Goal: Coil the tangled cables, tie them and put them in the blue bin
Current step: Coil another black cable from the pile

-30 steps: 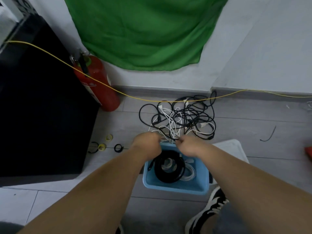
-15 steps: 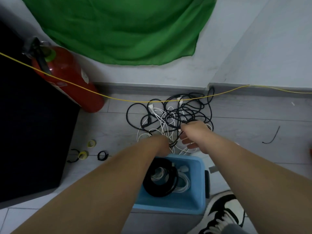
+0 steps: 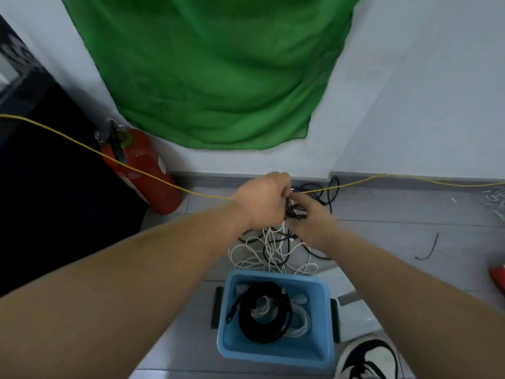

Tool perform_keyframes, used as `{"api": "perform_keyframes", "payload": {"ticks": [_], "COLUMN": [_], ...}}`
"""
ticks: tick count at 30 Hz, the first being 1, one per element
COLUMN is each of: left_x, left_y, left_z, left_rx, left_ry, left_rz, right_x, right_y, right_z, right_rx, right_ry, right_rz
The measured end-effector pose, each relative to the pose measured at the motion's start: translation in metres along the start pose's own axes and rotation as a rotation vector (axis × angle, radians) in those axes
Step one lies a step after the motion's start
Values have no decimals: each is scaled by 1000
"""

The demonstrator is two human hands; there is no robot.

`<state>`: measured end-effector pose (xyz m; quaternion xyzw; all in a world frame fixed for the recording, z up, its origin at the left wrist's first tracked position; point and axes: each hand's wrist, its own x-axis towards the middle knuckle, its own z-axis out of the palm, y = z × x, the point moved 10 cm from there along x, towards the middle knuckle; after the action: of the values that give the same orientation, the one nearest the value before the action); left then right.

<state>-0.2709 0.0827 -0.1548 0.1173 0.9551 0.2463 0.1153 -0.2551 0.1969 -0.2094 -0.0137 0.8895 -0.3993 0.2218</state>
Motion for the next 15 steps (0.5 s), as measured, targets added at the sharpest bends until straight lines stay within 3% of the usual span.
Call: {"api": "perform_keyframes", "payload": {"ticks": [5, 8, 10, 12, 15], "left_x": [-27, -52, -73, -102, -135], "left_y": [63, 58, 34, 9, -18], "left_z": [-114, -163, -162, -169, -195], "left_rx": [1, -35, -72, -145, -283], "left_ry": [143, 170, 15, -41, 71], "left_rz": [143, 14, -108, -189, -262], "right_x": [-28, -55, -76, -98, -124], "right_y": [-84, -133, -156, -175, -188], "right_z": [-53, -111, -147, -174, -194], "right_rx": [542, 828, 1030, 1132, 1292], "right_ry": [147, 417, 524, 536, 507], "right_rz": [80, 21, -9, -30, -24]}}
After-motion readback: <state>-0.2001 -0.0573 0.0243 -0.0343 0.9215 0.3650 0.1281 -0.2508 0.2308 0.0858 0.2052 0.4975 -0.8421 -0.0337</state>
